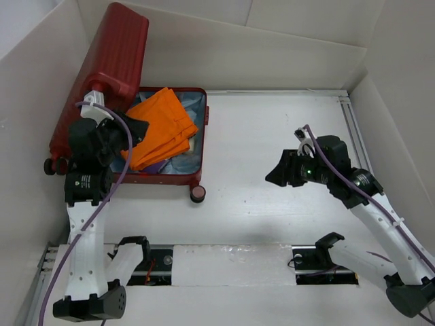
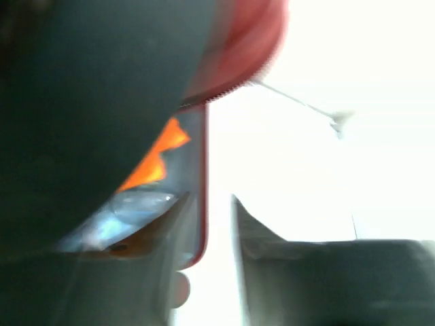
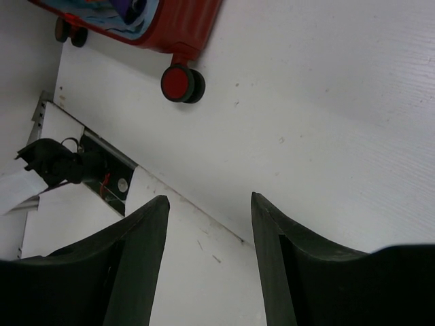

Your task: Pack the luggage

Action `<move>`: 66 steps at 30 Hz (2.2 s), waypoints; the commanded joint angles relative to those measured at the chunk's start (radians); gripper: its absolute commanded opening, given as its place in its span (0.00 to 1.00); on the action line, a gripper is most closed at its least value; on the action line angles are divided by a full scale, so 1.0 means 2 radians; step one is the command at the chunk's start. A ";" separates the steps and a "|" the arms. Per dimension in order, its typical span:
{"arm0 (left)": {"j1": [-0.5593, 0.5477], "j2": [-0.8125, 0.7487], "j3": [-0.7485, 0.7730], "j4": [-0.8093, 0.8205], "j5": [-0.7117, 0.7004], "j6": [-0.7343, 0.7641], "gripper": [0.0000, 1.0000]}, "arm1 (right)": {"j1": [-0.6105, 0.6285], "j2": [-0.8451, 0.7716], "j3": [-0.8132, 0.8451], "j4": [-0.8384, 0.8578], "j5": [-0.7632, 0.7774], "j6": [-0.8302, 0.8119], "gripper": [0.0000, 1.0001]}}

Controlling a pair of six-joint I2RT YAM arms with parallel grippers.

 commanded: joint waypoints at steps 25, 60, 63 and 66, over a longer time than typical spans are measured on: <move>-0.030 -0.058 0.035 0.085 0.403 -0.091 1.00 | 0.034 0.090 0.117 0.069 0.024 0.045 0.92; 0.152 0.285 0.274 -0.119 -0.403 -0.063 0.68 | 0.183 0.215 0.084 0.252 0.106 0.056 0.64; 0.216 0.367 0.339 -0.170 -0.281 -0.063 0.41 | 0.161 0.204 0.084 0.229 0.106 0.056 0.24; 0.244 0.460 0.455 -0.215 -0.228 -0.040 0.36 | 0.140 0.204 0.077 0.229 0.101 0.056 0.08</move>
